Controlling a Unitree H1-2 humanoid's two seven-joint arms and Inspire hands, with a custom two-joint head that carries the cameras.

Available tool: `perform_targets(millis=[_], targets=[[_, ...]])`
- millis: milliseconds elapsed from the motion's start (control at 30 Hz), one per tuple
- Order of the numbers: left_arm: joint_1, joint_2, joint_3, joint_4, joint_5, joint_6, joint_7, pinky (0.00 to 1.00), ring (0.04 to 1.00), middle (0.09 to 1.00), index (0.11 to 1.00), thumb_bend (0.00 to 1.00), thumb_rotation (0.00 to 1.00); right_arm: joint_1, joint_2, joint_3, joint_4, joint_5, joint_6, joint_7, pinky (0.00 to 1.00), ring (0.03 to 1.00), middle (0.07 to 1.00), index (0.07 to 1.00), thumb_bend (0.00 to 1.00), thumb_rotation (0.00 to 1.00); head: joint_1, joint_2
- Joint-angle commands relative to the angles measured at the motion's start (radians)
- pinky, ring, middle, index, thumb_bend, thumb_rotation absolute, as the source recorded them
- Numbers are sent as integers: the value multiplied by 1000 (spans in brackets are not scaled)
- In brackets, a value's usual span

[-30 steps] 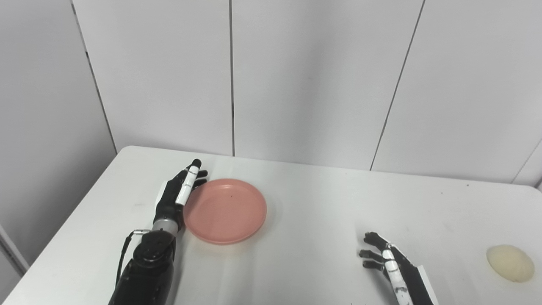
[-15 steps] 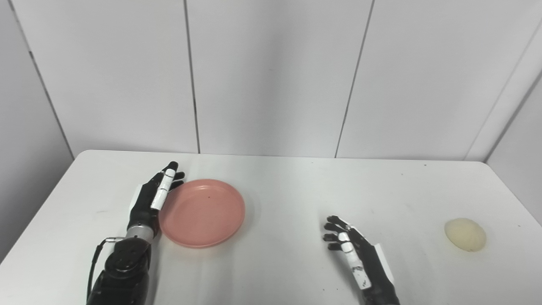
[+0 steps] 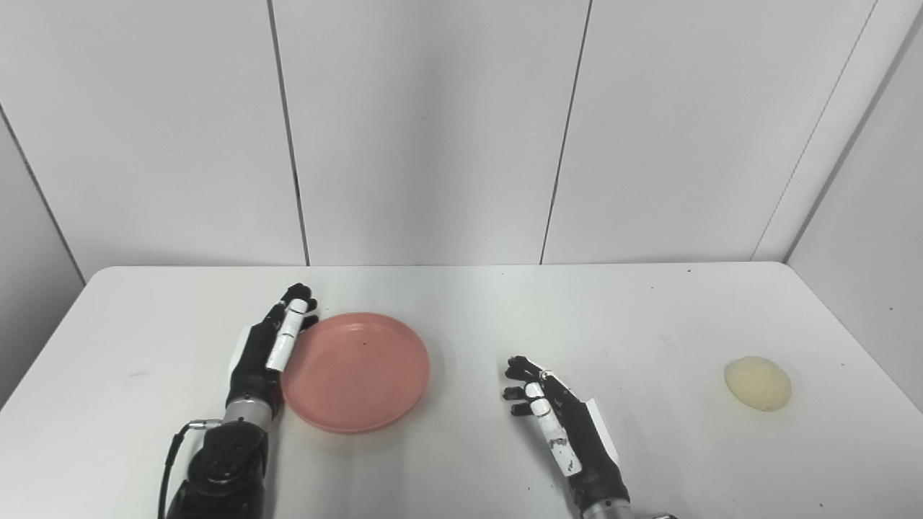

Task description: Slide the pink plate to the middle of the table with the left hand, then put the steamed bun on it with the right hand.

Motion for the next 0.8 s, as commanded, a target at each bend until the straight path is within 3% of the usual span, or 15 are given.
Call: perform_targets(millis=[0,367,533,767], targets=[[0,-42,-23,-18,-11,30,-27,914,891,902,915,628,900,28,20,12,32,-9,-33,-20,667,718,794,799,467,1000,-3,1],[-5,-90,-4,-33,-72,59,-56,959,906,897,945,651,909,41,36,16,6,-18,-20,-27,667,718,803,811,446,1000,-17,6],[-7,-122,26,-58,-134,94,-62,913,920,936,981,637,910,43,36,16,5,-15,-23,-24,669,717,799,812,440,1000,-28,6],[-7,-153,22,-77,-157,91,-60,904,913,939,959,625,922,49,46,16,1,-19,-38,-38,665,716,807,811,442,1000,-42,6]])
